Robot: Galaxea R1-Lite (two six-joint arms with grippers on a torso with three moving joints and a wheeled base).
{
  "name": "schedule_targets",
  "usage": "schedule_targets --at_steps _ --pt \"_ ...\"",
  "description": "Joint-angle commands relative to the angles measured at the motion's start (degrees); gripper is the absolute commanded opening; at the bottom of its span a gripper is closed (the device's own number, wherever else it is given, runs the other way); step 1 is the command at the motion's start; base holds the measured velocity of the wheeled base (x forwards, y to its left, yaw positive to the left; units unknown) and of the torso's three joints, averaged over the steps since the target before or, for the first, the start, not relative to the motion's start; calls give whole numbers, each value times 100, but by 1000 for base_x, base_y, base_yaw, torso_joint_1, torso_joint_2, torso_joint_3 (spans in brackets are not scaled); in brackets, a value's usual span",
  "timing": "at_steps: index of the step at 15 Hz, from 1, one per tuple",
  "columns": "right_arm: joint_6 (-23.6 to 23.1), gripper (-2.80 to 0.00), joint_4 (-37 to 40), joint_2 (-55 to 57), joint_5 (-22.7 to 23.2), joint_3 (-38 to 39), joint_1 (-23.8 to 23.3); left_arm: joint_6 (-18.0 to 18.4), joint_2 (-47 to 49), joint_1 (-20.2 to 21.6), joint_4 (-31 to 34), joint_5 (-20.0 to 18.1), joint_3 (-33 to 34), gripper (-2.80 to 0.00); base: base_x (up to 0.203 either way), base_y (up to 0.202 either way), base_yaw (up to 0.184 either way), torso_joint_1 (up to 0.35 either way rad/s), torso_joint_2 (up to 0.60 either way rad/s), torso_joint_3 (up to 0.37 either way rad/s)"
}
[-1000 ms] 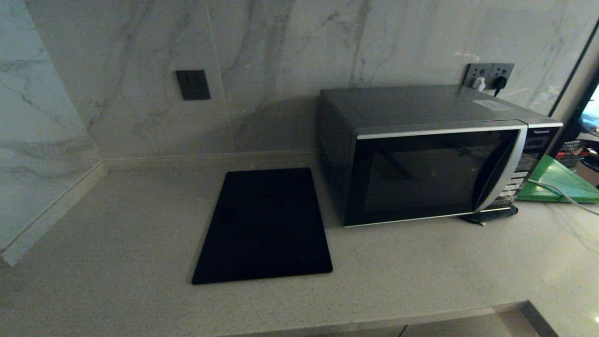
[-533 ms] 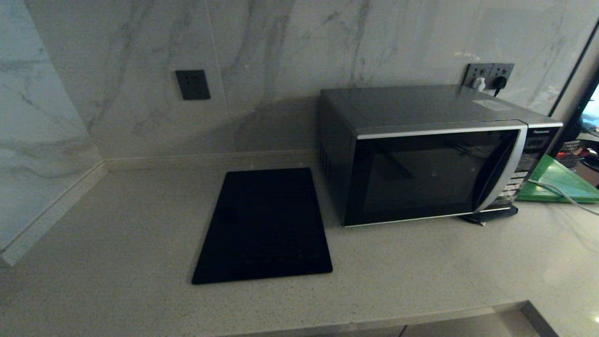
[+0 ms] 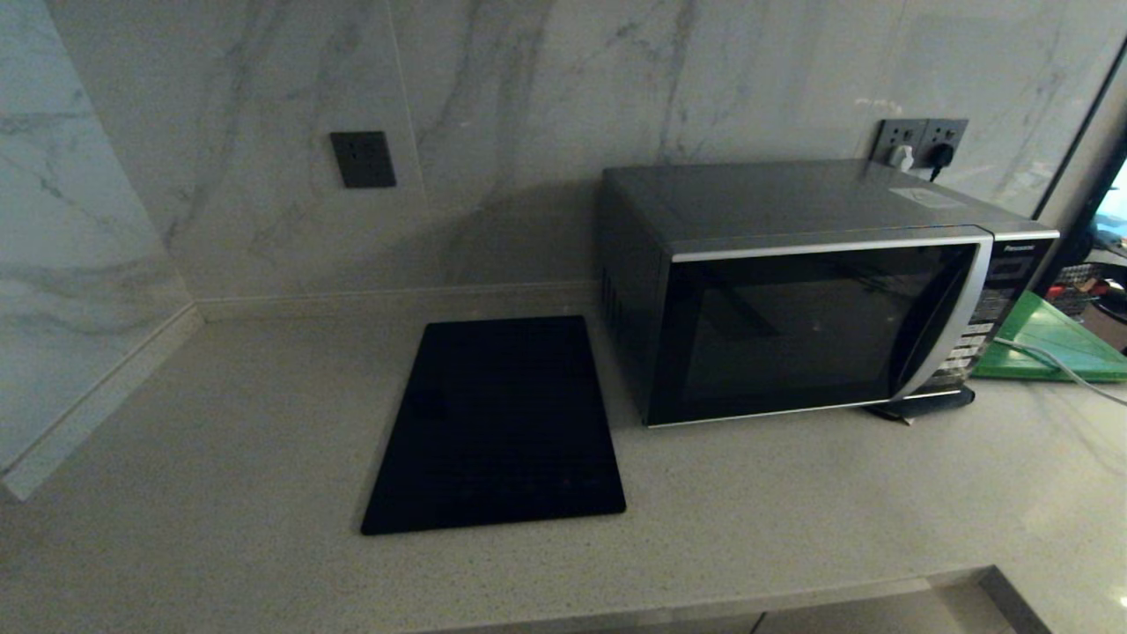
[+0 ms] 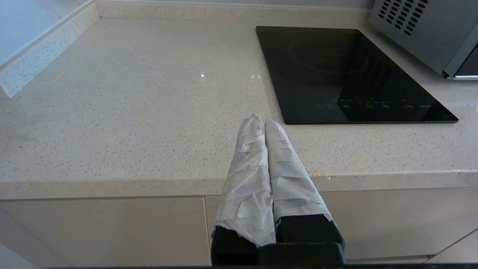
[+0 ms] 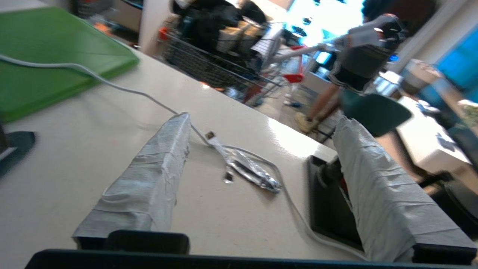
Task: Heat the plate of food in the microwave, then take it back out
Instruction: Open the microwave oven
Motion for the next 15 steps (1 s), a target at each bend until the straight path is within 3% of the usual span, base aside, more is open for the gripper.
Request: schedule_targets --at_steps 1,3,8,12,15 --pt "-101 0 5 -415 337 152 97 -3 4 1 -2 5 0 -280 0 0 0 0 0 0" --pt "-266 0 5 -629 792 220 113 -3 4 1 -2 5 0 -280 0 0 0 0 0 0" --pt "-148 0 -20 -360 796 580 135 -4 4 1 -2 5 0 -280 0 0 0 0 0 0" --pt "-132 0 -10 450 836 -63 127 -4 4 -4 -2 5 0 -280 0 0 0 0 0 0" --pt "-162 0 17 1335 1264 -615 136 -4 4 1 -2 5 0 -280 0 0 0 0 0 0"
